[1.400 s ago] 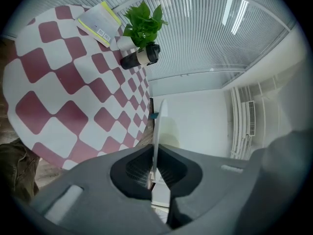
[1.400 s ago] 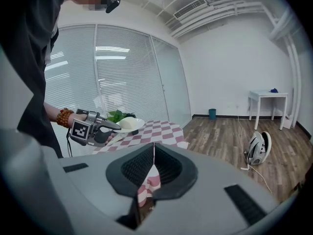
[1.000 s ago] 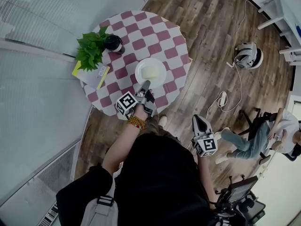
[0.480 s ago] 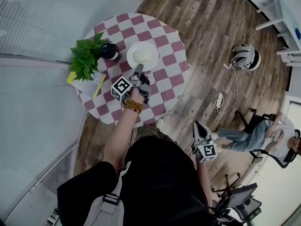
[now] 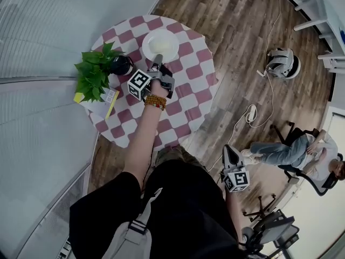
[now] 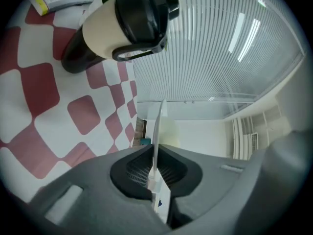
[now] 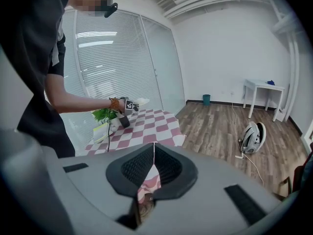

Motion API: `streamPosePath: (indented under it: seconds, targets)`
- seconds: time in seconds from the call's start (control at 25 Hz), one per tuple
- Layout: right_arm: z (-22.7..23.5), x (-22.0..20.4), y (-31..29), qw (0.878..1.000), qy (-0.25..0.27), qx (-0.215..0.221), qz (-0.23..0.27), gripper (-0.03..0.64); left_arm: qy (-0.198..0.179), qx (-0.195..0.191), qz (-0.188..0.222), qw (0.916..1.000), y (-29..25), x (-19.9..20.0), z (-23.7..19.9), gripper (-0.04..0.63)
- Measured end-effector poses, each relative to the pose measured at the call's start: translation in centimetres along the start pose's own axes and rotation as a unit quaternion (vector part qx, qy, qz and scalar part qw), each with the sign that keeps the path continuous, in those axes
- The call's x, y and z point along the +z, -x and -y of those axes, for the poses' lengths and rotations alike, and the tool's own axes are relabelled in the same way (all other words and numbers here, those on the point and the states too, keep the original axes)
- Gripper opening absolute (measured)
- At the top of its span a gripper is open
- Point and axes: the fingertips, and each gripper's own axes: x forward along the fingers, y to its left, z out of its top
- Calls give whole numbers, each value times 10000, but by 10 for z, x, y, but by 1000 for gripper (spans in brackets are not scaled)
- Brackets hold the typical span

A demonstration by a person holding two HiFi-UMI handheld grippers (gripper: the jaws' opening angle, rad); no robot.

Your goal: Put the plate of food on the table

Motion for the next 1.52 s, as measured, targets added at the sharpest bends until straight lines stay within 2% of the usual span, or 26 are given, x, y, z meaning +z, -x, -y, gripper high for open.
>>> streamPosePath:
  seconds: [0.24, 0.4, 0.56, 0.8, 1.16, 1.36, 1.52]
  targets:
    - [-2, -10, -10, 9998, -97, -3, -176, 14, 16, -118, 173, 9998, -49, 21, 0, 21]
    - [-5, -15, -15, 9996, -163, 31, -239, 14, 27, -12, 234, 9997, -78, 31, -12, 21]
    - [-5, -16, -17, 9994, -182, 4, -279, 14, 190, 146, 306, 9992, -105, 40, -30, 21]
    - [-5, -27, -12, 9987, -302, -88, -390, 14, 172, 154, 260, 9994, -133, 46, -42, 21]
    - [-13, -37, -14, 9982, -352, -43, -489, 12, 505, 628, 583, 9950, -144, 65, -95, 21]
    - [-12, -38, -15, 9979, -418, -61, -493, 14, 362, 1034, 520, 9926, -143, 63, -119, 22]
    - [-13, -31, -19, 9980, -448, -58, -442, 14, 320, 1011, 543, 9929, -141, 64, -124, 21]
